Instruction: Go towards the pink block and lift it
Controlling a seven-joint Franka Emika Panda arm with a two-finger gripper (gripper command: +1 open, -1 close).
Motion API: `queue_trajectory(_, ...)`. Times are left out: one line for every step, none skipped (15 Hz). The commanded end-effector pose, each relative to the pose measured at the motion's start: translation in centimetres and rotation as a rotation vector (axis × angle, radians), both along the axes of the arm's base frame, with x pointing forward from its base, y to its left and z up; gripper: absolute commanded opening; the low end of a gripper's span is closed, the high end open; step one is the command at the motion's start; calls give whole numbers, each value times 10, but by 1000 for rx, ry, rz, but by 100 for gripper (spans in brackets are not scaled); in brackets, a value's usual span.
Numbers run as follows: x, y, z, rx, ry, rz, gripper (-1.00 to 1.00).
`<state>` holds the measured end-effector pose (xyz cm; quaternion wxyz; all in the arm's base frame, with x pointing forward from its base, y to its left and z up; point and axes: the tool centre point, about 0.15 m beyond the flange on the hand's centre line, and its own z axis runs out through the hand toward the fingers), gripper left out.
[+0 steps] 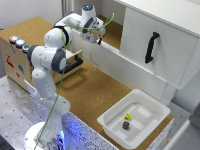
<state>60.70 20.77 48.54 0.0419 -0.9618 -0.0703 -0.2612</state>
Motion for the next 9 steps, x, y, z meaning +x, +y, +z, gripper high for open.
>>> queue_trajectory(54, 18, 5, -117, 10, -168, 100)
queue_trajectory(57, 15, 4, -117, 12, -181, 100)
queue_trajectory(59, 10, 2, -102, 24, -193, 100)
queue_trajectory(60, 4, 0, -98, 32, -207, 100)
queue_trajectory(61, 0, -4, -91, 48, -213, 100)
queue_trajectory(64, -3, -8, -84, 66, -208, 100)
queue_trajectory(65, -10, -9, -81, 73, -215, 100)
queue_trajectory(67, -14, -12, -60, 78, -210, 100)
queue_trajectory(69, -19, -12, -53, 71, -203, 100)
